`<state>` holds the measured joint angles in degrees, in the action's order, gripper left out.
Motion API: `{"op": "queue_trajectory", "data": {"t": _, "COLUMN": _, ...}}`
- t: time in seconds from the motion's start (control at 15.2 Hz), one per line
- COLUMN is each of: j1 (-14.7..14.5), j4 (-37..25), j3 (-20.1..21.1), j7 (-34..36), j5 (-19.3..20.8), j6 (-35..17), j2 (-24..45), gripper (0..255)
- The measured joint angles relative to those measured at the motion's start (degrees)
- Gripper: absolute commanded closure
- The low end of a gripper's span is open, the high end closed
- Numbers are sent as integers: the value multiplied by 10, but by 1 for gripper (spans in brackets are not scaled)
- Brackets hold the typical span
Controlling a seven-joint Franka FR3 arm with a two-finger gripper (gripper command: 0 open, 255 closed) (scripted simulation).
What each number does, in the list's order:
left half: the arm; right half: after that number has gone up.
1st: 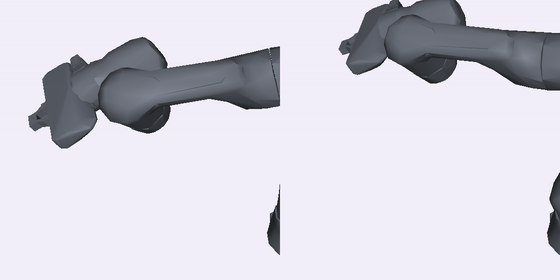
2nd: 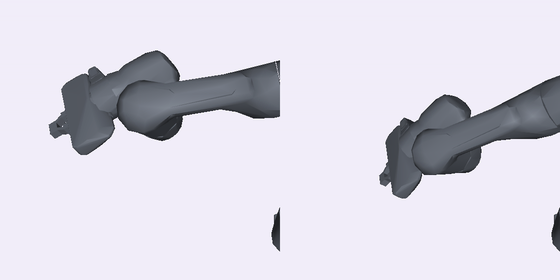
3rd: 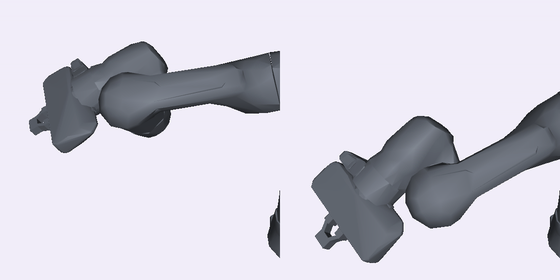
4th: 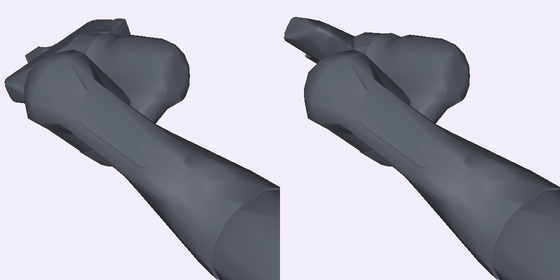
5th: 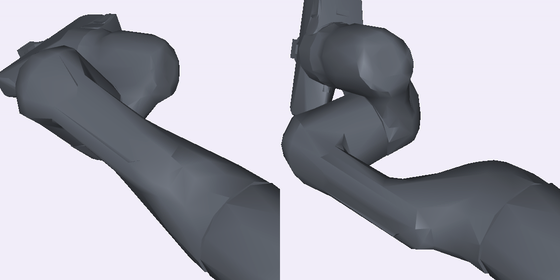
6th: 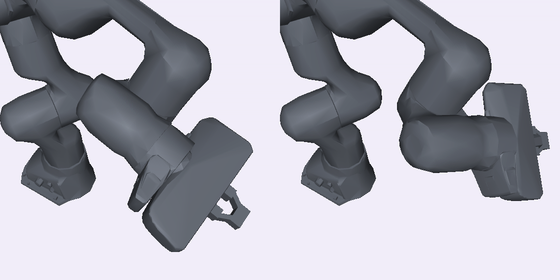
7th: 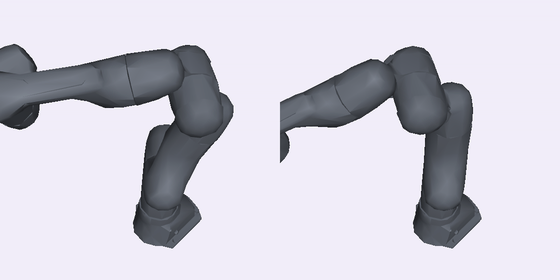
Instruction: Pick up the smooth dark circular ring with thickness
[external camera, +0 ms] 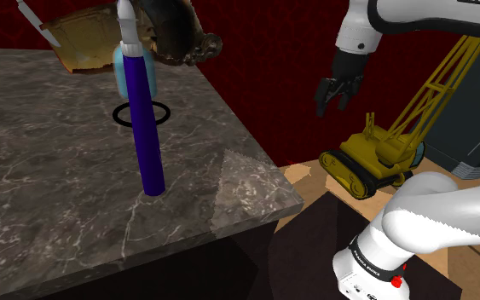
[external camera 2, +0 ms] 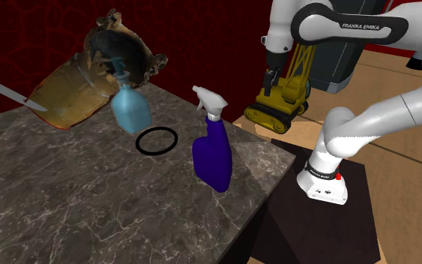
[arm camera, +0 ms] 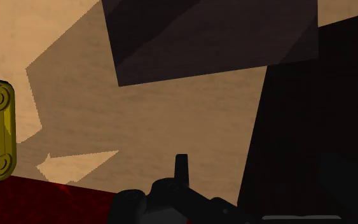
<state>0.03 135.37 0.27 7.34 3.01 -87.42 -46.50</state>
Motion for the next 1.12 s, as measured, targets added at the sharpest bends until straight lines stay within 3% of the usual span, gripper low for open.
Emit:
{"op": "queue_trajectory", "data": {"t": 0.2, "j1": -3, "j4": -12, "j3": 13, "j7": 16, "j5": -10, "j6": -3, "j2": 16, "gripper": 0}}
{"op": "queue_trajectory", "data": {"t": 0.59, "j1": -17, "j4": -61, "j3": 79, "j7": 100, "j5": -53, "j6": -28, "j2": 88, "gripper": 0}}
{"op": "queue_trajectory", "data": {"t": 1.12, "j1": -25, "j4": -177, "j3": 161, "j7": 215, "j5": -76, "j6": -48, "j2": 218, "gripper": 0}}
